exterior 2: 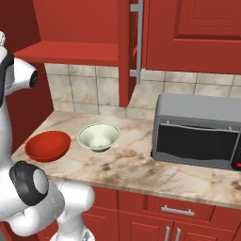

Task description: Open the cabinet. Pick the bowls from the counter and place them in the cabinet. Then close the cabinet.

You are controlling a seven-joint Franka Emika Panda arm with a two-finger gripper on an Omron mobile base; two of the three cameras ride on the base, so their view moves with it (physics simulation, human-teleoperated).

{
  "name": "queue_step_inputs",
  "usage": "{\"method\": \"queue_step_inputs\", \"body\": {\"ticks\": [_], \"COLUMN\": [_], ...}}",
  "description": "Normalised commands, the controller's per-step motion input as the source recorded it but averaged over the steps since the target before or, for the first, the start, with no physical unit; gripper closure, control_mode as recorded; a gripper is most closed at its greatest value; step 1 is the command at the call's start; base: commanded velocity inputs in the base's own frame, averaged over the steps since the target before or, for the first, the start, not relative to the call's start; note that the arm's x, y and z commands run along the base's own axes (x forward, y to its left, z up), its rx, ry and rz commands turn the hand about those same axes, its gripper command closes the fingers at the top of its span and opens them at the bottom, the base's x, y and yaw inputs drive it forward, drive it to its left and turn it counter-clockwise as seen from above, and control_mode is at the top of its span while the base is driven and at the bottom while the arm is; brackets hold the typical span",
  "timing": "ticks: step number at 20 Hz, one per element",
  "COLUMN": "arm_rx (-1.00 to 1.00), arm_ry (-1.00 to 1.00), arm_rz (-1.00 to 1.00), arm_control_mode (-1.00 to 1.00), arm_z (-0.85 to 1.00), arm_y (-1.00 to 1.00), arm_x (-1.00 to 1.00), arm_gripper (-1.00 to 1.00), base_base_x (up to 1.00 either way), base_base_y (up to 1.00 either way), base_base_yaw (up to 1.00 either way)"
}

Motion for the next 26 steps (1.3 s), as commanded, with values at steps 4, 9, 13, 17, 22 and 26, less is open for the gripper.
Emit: {"method": "queue_step_inputs", "body": {"ticks": [4, 9, 13, 17, 22, 26], "arm_rx": [-0.01, -0.05, -0.13, -0.17, -0.23, -0.24], "arm_ry": [0.00, 0.00, 0.00, 0.01, 0.00, 0.00], "arm_rz": [-0.05, -0.08, -0.10, 0.03, 0.11, 0.07], "arm_control_mode": [-1.00, -1.00, -1.00, -1.00, -1.00, -1.00], "arm_z": [0.09, 0.04, 0.00, -0.09, -0.06, 0.00], "arm_y": [-0.60, -0.85, -0.79, -0.62, -0.63, -0.58], "arm_x": [-0.47, -0.60, -0.52, -0.04, -0.28, -0.37], "arm_gripper": [-1.00, -1.00, -1.00, -1.00, -1.00, -1.00], "base_base_x": [0.00, 0.00, 0.00, 0.00, 0.00, 0.00], "base_base_y": [0.00, 0.00, 0.00, 0.00, 0.00, 0.00], "base_base_yaw": [0.00, 0.00, 0.00, 0.00, 0.00, 0.00]}}
